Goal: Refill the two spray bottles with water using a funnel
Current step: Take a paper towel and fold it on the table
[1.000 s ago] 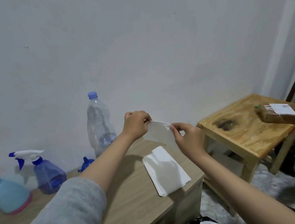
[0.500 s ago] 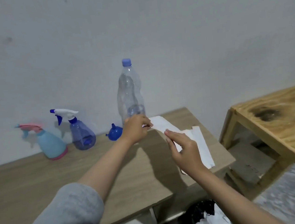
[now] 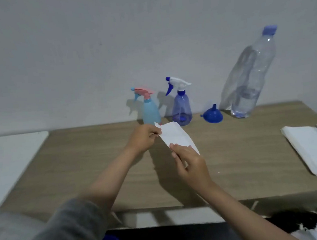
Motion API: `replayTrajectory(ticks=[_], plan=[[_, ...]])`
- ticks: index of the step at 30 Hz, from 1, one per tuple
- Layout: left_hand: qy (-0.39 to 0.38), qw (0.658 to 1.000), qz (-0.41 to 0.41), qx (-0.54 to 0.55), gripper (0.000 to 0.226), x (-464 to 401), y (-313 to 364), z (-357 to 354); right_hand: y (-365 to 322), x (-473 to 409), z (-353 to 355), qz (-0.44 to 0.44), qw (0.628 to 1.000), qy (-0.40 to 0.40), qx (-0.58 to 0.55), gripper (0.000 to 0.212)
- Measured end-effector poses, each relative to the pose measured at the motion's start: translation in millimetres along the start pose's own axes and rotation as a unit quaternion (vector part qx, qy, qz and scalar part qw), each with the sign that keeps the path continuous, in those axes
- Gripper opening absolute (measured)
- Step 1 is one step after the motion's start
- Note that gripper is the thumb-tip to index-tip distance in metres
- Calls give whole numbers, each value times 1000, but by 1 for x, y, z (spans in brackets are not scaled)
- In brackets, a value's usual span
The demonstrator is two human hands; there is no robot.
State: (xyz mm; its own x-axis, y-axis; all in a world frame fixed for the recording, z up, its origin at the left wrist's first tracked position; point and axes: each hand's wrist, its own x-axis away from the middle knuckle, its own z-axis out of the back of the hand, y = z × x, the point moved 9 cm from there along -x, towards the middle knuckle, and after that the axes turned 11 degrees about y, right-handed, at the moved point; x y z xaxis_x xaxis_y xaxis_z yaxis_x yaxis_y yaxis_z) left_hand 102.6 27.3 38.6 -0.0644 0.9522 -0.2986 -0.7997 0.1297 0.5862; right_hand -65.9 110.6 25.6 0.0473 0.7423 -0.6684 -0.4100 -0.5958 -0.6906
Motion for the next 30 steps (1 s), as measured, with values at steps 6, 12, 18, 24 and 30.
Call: replayTrajectory(ticks=[6,12,18,24,30], plan=[[-39,998,45,-18,21,29,-114,66,-62,35,-111,20,999,-40,5,27],[-71,993,92,-7,26,73,-199,92,-94,80,-189,24,992,-117,31,27],[-92,989,102,-61,23,106,-245,98,-110,123,-236,26,977,-200,62,29],[-69,989,0,-128,42,102,-241,99,-93,122,-256,-37,968,-225,108,49],[-254,937,-59,-234,59,103,-241,59,-62,141,-282,-38,893,-355,276,64]])
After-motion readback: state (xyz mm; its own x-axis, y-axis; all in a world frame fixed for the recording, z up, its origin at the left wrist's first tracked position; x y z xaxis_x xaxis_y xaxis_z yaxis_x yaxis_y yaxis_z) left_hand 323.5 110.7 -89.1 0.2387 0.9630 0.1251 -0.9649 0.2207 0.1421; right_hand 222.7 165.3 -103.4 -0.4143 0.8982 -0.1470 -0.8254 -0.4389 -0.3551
